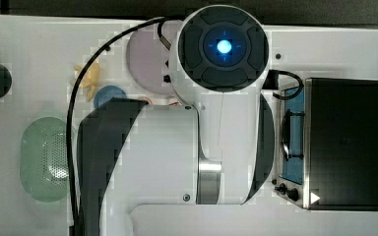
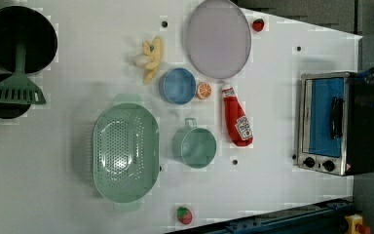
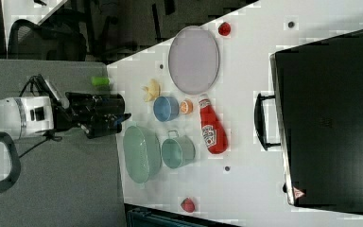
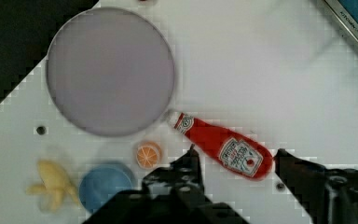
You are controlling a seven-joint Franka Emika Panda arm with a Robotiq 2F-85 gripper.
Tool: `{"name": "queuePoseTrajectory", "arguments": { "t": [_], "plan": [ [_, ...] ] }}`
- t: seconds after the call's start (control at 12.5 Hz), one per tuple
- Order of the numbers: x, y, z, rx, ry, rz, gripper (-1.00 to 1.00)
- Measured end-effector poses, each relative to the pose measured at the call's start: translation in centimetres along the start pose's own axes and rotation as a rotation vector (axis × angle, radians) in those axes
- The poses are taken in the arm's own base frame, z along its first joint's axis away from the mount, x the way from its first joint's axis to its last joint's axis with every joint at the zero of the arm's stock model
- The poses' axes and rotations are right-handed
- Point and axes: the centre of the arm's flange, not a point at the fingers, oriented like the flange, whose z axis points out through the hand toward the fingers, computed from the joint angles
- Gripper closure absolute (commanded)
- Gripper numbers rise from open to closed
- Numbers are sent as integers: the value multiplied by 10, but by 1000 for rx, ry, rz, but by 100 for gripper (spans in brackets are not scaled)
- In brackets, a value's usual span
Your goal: Pick Ketchup from the table and place it in strainer.
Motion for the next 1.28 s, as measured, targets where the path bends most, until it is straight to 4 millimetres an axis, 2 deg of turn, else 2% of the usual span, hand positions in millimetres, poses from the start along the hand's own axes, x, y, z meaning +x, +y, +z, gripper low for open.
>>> {"name": "queuePoseTrajectory", "arguments": {
  "t": [0.08, 0.16, 0.24, 0.4, 0.48, 0.64, 0.72, 0.88, 1.04, 1.28],
  "plan": [
    [-18, 19, 5, -49, -60, 5, -59],
    [-35, 41, -1, -75, -82, 15, -81],
    [-46, 57, -17, -69, -75, 27, -99],
    [-58, 73, -59, -9, -10, 25, -100],
    [-62, 76, -73, 8, 21, 9, -100],
    [-66, 72, -75, 9, 32, -31, -100],
    [-65, 64, -65, 13, 32, -58, -100],
    [-63, 47, -24, -10, 8, -125, -100],
    [-59, 34, 30, -57, -58, -220, -100],
    [-58, 25, 113, -93, -140, -423, -100]
  ]
}}
